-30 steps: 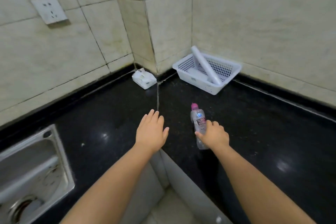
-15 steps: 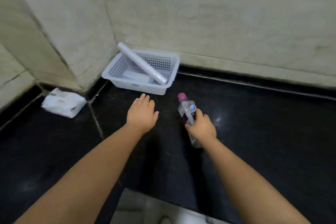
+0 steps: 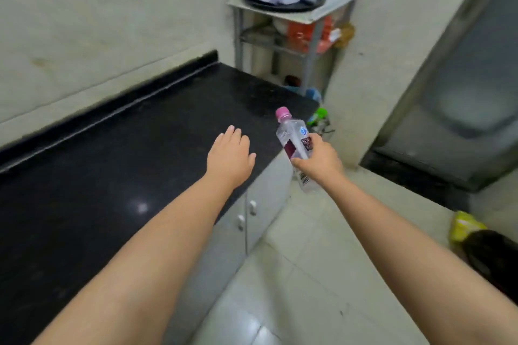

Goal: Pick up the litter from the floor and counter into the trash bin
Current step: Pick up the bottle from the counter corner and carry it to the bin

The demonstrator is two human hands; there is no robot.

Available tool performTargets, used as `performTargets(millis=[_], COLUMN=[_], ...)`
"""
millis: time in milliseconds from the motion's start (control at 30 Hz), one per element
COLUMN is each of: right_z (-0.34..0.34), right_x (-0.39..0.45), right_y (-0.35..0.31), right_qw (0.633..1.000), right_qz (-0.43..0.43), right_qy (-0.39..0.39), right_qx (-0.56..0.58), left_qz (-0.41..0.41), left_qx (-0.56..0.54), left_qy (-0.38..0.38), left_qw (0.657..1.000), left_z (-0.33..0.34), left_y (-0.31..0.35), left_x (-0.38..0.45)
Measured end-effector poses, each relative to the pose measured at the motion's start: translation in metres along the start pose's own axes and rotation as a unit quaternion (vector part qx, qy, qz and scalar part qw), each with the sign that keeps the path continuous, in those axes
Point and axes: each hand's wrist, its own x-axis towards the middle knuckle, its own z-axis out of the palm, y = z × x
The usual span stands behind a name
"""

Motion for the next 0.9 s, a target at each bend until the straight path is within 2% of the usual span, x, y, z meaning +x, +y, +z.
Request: performTargets(millis=[33, 67, 133, 267, 400, 500, 600, 733, 900], right_z=[-0.03, -0.041, -0.107, -0.233, -0.314, -0.349, -0.373, -0.394, -0.386], right_x=[0.002, 0.004, -0.003, -0.034, -0.073, -0.097, -0.108, -0.09, -0.013], right_y=[0.036, 0.051, 0.123, 0.259, 0.359, 0.433, 0.507, 0.612, 0.759], right_qw=[0.999, 0.999, 0.993, 0.969, 0.94, 0.895, 0.834, 0.767, 0.731], right_qz=[0.024, 0.036, 0.09, 0.181, 0.251, 0.339, 0.429, 0.497, 0.559], right_qy=[0.023, 0.025, 0.072, 0.164, 0.229, 0.276, 0.305, 0.314, 0.271], right_qx=[0.002, 0.01, 0.017, 0.025, 0.038, 0.09, 0.167, 0.256, 0.284], left_qz=[0.027, 0.032, 0.098, 0.228, 0.318, 0.386, 0.45, 0.512, 0.566], left_qx=[0.003, 0.004, 0.002, -0.027, -0.03, -0.017, 0.005, 0.029, 0.094], left_qy=[0.0, 0.001, 0.006, 0.022, 0.032, 0.01, -0.021, -0.064, -0.138], left_qw=[1.0, 0.999, 0.995, 0.973, 0.947, 0.922, 0.893, 0.856, 0.807], left_z=[0.002, 0.004, 0.008, -0.006, -0.014, 0.002, 0.032, 0.089, 0.184], left_y=[0.044, 0.06, 0.153, 0.337, 0.482, 0.579, 0.668, 0.777, 0.898], left_x=[0.016, 0.021, 0.044, 0.068, 0.088, 0.096, 0.106, 0.138, 0.212])
